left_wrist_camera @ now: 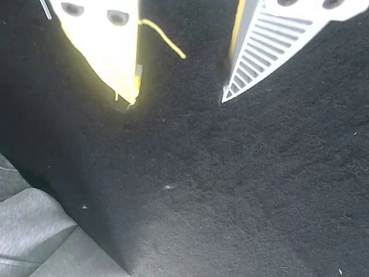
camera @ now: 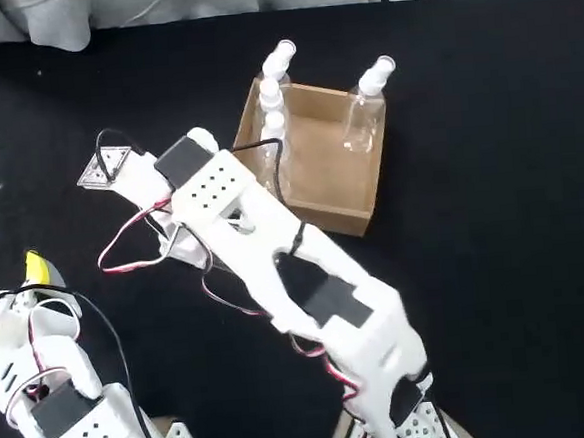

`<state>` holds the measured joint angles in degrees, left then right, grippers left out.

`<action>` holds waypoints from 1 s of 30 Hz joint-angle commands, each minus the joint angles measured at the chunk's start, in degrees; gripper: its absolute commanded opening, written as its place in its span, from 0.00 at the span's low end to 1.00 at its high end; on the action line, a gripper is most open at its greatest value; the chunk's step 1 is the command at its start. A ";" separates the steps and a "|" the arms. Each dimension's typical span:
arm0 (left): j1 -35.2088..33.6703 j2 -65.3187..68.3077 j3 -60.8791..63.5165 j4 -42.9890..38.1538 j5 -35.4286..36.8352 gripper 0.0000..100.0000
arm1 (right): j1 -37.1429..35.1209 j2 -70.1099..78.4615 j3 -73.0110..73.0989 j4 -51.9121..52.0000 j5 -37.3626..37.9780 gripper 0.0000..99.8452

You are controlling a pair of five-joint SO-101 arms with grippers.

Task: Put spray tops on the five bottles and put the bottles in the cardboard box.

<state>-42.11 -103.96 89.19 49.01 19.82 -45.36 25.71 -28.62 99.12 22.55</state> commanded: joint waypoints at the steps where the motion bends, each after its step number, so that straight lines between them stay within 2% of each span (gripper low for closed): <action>1: -0.22 -0.62 -0.40 -0.09 -0.35 0.21 | 1.41 -8.84 3.21 1.67 -0.53 0.13; 20: 0.04 -0.62 -0.40 -0.26 -0.44 0.21 | 1.58 -33.54 31.78 -9.49 -2.99 0.13; 25: 0.04 -0.62 1.19 -3.43 -0.44 0.21 | 1.58 -41.01 36.00 -9.67 -3.08 0.14; 30: 0.04 -0.62 1.27 -3.43 -0.44 0.21 | 1.41 -47.60 38.64 -9.76 -10.20 0.14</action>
<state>-42.11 -103.87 91.38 46.99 19.82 -45.36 -16.13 9.80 90.51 16.31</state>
